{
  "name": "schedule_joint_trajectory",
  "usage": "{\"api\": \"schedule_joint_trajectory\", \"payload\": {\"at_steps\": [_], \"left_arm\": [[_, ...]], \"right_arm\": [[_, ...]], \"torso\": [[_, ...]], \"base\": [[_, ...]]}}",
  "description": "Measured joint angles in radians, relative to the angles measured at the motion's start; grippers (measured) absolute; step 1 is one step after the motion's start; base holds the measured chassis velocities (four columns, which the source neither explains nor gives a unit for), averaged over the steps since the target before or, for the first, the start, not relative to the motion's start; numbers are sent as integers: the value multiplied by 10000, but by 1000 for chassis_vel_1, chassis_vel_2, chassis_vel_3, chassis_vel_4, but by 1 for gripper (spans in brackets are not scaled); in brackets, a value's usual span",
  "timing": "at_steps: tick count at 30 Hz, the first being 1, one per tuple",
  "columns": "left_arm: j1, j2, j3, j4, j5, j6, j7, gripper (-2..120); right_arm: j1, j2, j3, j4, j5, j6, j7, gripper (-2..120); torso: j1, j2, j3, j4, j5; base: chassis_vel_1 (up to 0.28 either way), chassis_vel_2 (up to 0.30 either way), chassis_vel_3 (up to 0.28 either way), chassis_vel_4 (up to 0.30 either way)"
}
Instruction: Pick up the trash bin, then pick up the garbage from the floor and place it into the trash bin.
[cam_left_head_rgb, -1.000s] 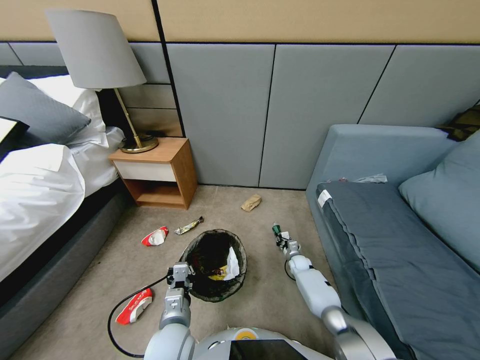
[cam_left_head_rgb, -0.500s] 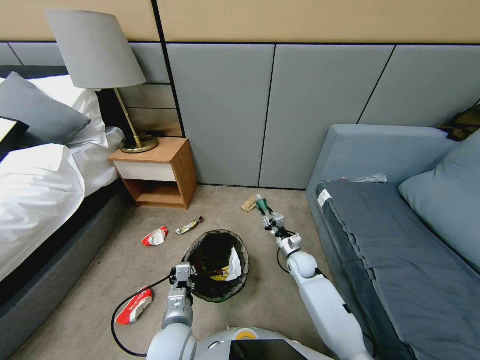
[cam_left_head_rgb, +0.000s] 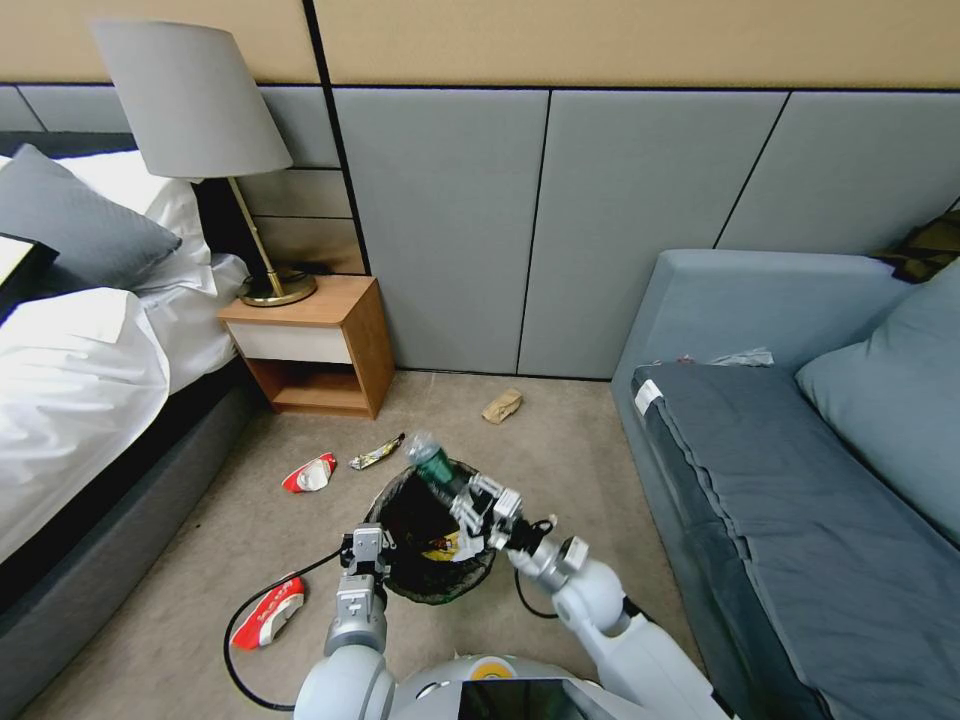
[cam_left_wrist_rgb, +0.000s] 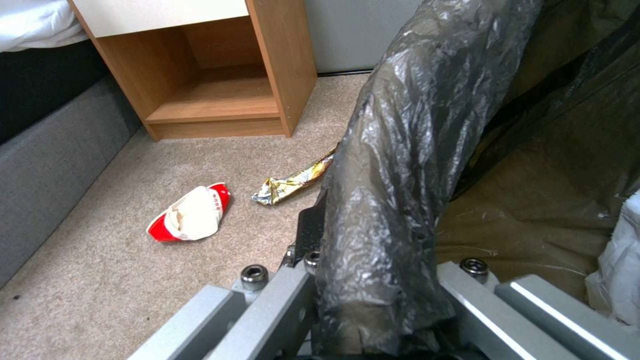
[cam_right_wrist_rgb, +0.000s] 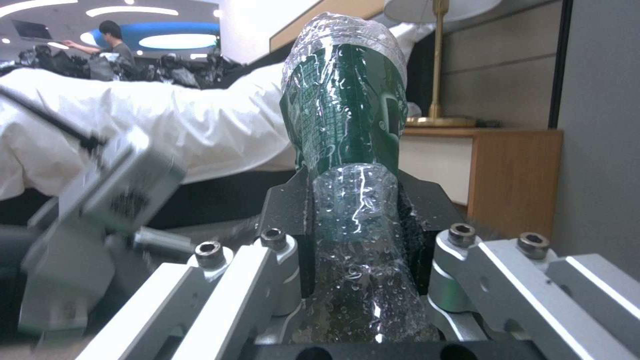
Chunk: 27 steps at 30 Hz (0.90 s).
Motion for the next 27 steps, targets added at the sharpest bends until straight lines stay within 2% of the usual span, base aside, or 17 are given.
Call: {"api": "schedule_joint_trajectory", "payload": {"at_steps": [20, 23, 24, 26, 27], "left_arm": [[-50, -6, -18, -51, -18, 8, 8, 0], [-75, -18, -34, -70, -35, 21, 9, 0], [-75, -18, -34, -70, -35, 21, 9, 0], [-78, -22, -44, -70, -38, 24, 9, 0], [-78, -22, -44, -70, -38, 24, 9, 0]], "right_arm": [[-6, 366, 237, -1035, -250, 308, 71, 22], [-16, 380, 292, -1054, -400, 308, 68, 34], [-16, 380, 292, -1054, -400, 308, 68, 34], [-71, 361, 338, -1049, -407, 309, 68, 44], [-71, 361, 338, -1049, -407, 309, 68, 44]], "torso": [[1, 0, 1, 0, 0], [1, 0, 1, 0, 0], [1, 0, 1, 0, 0], [1, 0, 1, 0, 0], [1, 0, 1, 0, 0]], "base": [[0, 0, 0, 0], [0, 0, 0, 0], [0, 0, 0, 0], [0, 0, 0, 0], [0, 0, 0, 0]]}}
